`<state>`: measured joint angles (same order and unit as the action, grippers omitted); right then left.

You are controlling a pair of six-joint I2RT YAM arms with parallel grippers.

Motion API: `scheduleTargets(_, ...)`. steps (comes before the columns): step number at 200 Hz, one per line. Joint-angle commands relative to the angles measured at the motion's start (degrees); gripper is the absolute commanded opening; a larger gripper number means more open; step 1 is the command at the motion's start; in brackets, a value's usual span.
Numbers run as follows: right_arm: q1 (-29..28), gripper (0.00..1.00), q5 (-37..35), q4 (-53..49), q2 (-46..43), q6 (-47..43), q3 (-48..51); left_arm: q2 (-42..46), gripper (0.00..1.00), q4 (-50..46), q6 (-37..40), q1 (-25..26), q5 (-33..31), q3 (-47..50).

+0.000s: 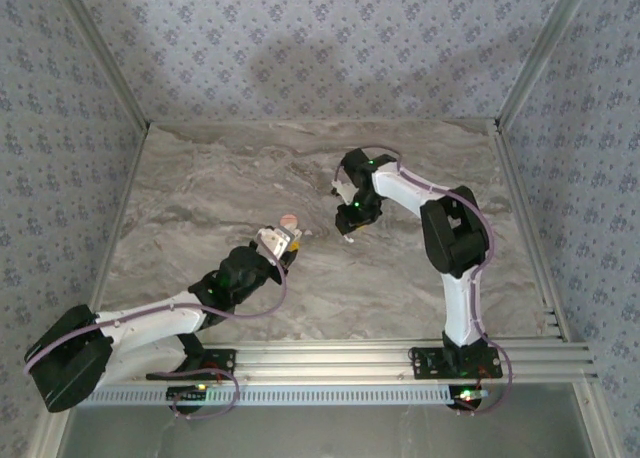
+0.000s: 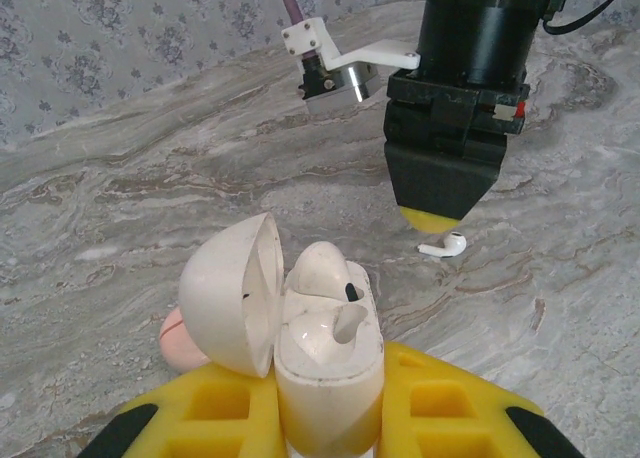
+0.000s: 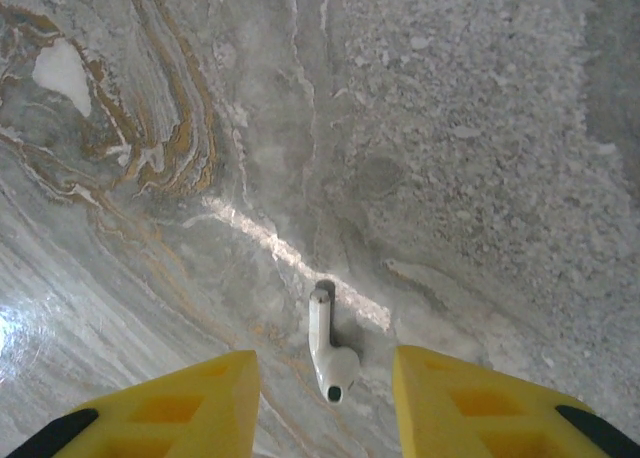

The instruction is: Insert the wireless bluetooth earbuds into the charging case

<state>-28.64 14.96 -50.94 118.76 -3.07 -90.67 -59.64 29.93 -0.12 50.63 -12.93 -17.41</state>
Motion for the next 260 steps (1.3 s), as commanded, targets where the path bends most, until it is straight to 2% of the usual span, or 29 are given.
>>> scheduleTargets(1,-0.5,0.4,1.4,-1.5,2.1,-1.1,-2.5,1.0,0.11,0.1,-0.5,-0.4,-0.7,0.1)
scheduleTargets(159,-1.5,0.38,4.5,-1.8,5.7,-1.5,-4.0,1.4,0.11,-0.3,-0.3,-2.3,0.9,-0.1)
scheduleTargets(260,-2.7,0.32,5.9,-4.6,5.1,-2.7,-4.2,2.2,0.11,-0.8,-0.3,-2.6,0.9,0.3)
